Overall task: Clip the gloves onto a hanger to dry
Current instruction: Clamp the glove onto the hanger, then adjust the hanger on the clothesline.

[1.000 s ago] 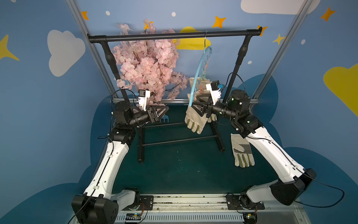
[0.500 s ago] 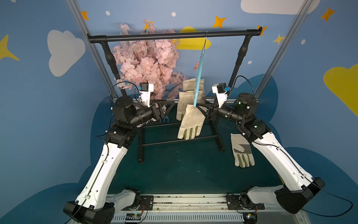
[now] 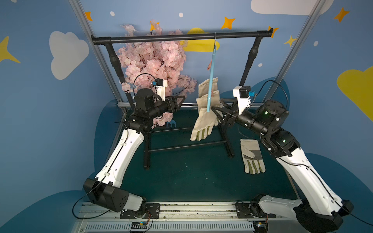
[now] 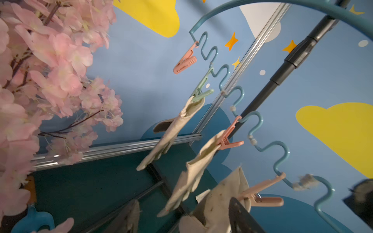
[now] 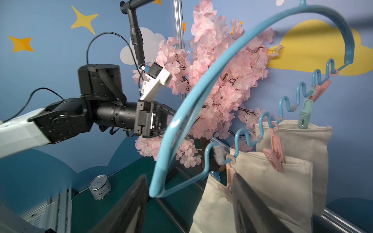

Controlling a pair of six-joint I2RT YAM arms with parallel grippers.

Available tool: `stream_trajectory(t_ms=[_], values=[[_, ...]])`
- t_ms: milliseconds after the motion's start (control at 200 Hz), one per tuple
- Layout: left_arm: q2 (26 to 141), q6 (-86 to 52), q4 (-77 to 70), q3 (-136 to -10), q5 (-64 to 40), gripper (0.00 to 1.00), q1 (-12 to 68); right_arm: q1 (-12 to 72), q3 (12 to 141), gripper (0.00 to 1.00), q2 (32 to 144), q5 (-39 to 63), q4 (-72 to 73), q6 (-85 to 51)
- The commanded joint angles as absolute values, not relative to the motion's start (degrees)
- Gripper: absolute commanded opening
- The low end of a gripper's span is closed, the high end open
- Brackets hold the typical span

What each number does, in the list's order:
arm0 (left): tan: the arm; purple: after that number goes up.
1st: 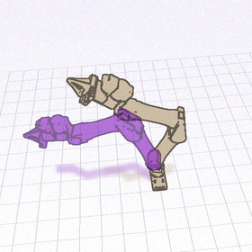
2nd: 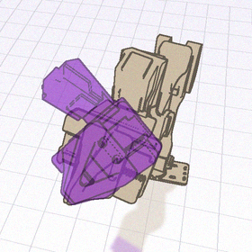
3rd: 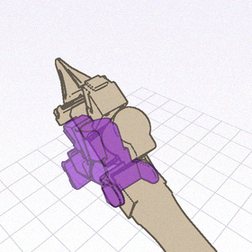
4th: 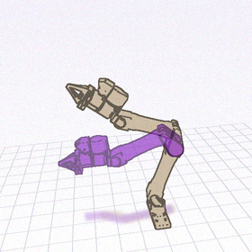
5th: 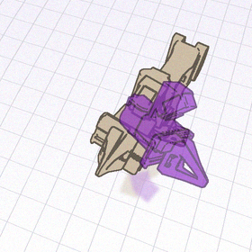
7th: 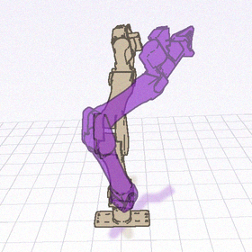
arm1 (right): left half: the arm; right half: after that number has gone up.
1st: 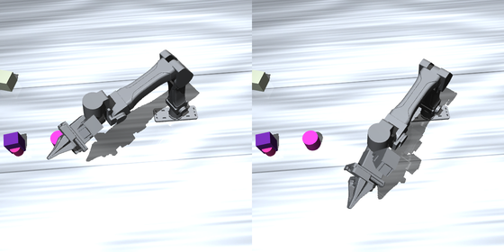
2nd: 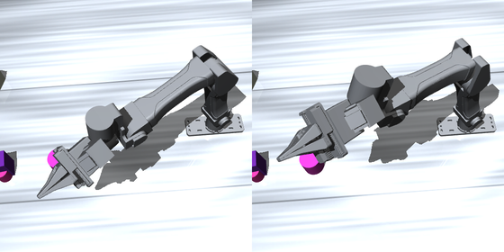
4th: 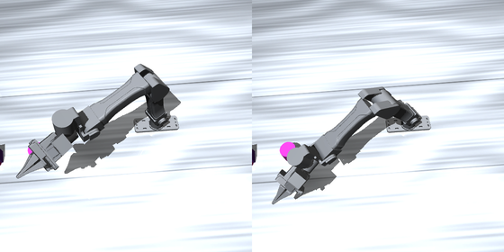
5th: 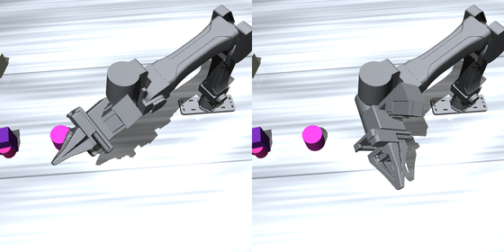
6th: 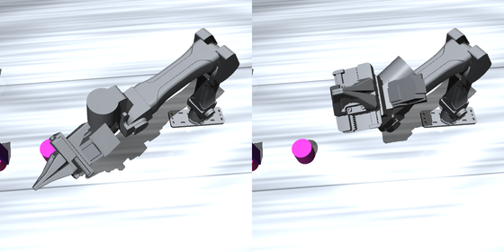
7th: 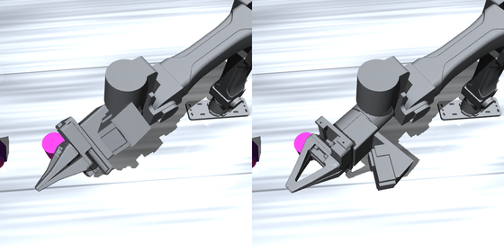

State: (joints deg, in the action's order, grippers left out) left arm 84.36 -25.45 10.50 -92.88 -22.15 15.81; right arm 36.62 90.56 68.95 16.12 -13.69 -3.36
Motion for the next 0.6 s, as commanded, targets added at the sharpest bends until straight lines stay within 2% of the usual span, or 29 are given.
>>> stream_trajectory(t_ms=[0,591], values=[[87.5,-22.56,8.05,-97.21,-21.85,0.7,15.68,38.38,94.8,0.66,70.3,13.03,-17.34,-1.46],[121.53,-24.65,12.36,-137.28,-38.99,0.68,11.01,45.23,109.96,0.65,82.35,-2.05,-24.0,0.9]])
